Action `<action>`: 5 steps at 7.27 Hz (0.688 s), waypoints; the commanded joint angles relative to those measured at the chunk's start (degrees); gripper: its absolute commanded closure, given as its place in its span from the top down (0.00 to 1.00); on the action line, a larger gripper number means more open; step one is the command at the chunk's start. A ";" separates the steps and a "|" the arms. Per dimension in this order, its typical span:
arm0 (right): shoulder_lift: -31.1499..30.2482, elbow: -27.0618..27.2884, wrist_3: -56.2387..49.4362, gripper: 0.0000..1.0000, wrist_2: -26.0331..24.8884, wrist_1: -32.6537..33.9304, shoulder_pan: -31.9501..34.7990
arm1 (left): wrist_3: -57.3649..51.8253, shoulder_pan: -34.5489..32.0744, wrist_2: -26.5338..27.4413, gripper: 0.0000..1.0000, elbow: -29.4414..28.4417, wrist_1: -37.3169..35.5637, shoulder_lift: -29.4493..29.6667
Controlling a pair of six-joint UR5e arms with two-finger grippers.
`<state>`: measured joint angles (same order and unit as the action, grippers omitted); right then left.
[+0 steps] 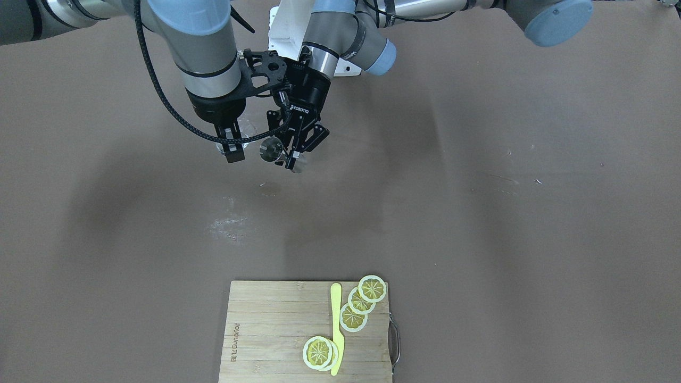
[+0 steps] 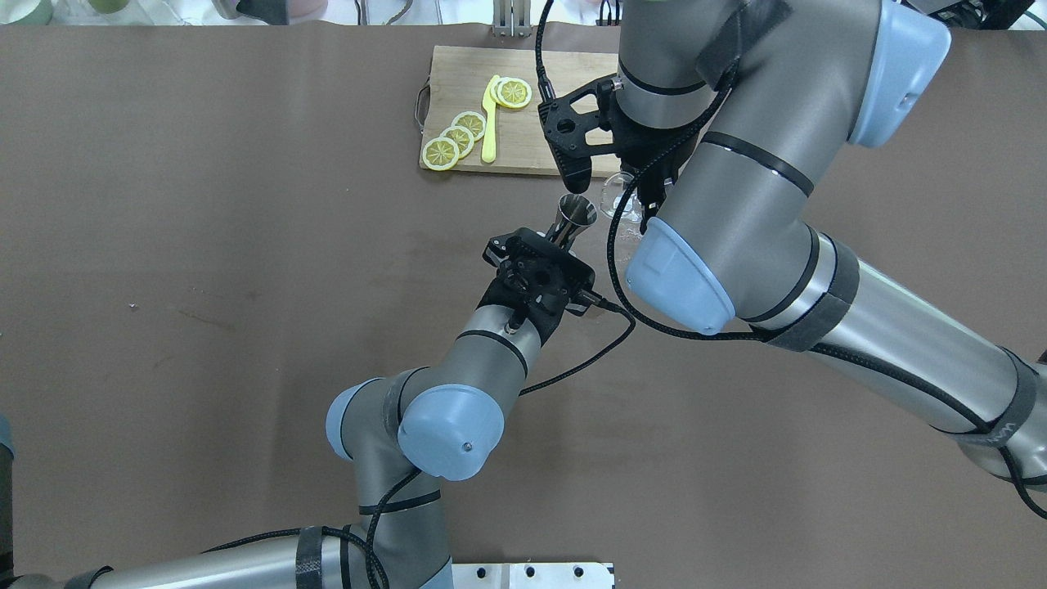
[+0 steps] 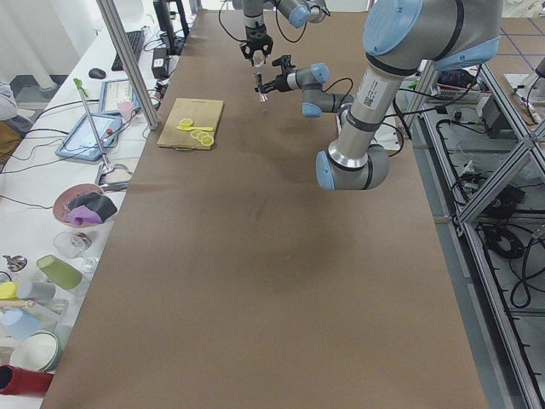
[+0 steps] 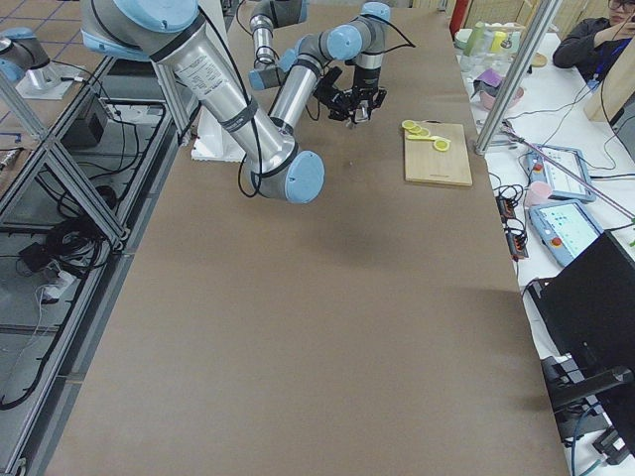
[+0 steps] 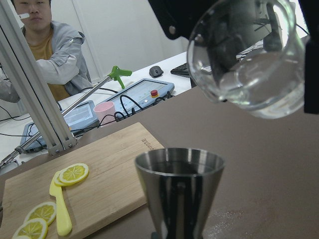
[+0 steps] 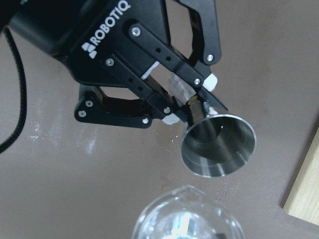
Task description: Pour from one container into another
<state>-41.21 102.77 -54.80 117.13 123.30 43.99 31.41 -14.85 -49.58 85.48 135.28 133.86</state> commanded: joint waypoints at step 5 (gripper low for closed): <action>3.15 -2.05 -3.90 0.00 -3.21 5.53 -1.18 | -0.12 -0.01 0.10 0.00 0.13 0.16 0.00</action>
<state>-38.40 100.54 -57.29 114.89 127.52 42.94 31.36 -14.85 -49.48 85.60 135.46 133.86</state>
